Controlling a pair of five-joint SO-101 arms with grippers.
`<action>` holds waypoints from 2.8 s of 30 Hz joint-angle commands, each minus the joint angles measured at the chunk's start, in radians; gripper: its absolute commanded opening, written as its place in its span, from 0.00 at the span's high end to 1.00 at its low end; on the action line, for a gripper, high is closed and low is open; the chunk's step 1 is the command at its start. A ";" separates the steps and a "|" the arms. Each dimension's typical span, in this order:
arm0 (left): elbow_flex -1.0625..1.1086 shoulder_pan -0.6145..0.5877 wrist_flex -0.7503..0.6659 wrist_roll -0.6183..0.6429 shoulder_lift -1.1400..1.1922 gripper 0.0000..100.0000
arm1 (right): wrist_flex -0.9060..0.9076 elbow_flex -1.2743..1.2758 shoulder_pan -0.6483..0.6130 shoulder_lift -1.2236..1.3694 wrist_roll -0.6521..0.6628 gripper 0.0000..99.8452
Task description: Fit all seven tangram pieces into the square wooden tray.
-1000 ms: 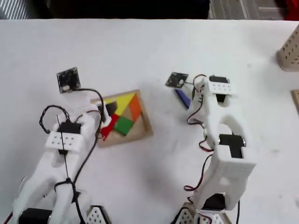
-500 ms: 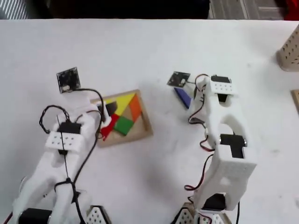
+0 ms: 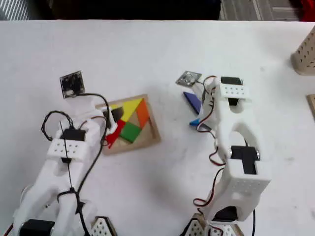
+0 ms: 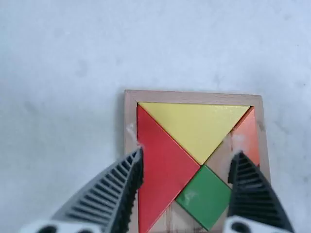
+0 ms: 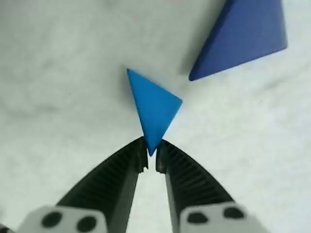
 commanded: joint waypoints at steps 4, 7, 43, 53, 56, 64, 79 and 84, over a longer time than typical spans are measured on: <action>-0.009 -0.010 -0.021 0.005 -0.027 0.72 | 0.047 0.115 -0.107 -0.183 -0.144 0.98; -0.009 -0.010 -0.021 0.005 -0.027 0.72 | 0.053 0.169 -0.130 -0.205 -0.201 0.91; -0.008 -0.010 -0.015 0.003 -0.027 0.72 | -0.246 0.388 -0.217 -0.202 -0.150 0.84; -0.006 -0.012 -0.015 0.003 -0.027 0.72 | -0.283 0.388 -0.222 -0.202 -0.150 0.85; -0.006 -0.012 -0.015 0.003 -0.027 0.72 | -0.285 0.391 -0.222 -0.202 -0.150 0.88; -0.008 -0.012 -0.015 0.003 -0.027 0.72 | -0.286 0.393 -0.222 -0.202 -0.150 0.98; -0.009 -0.012 -0.018 0.003 -0.027 0.72 | -0.168 0.387 -0.240 -0.329 -0.296 0.98; -0.009 -0.013 -0.018 0.003 -0.028 0.72 | -0.111 0.388 -0.285 -0.441 -0.402 0.98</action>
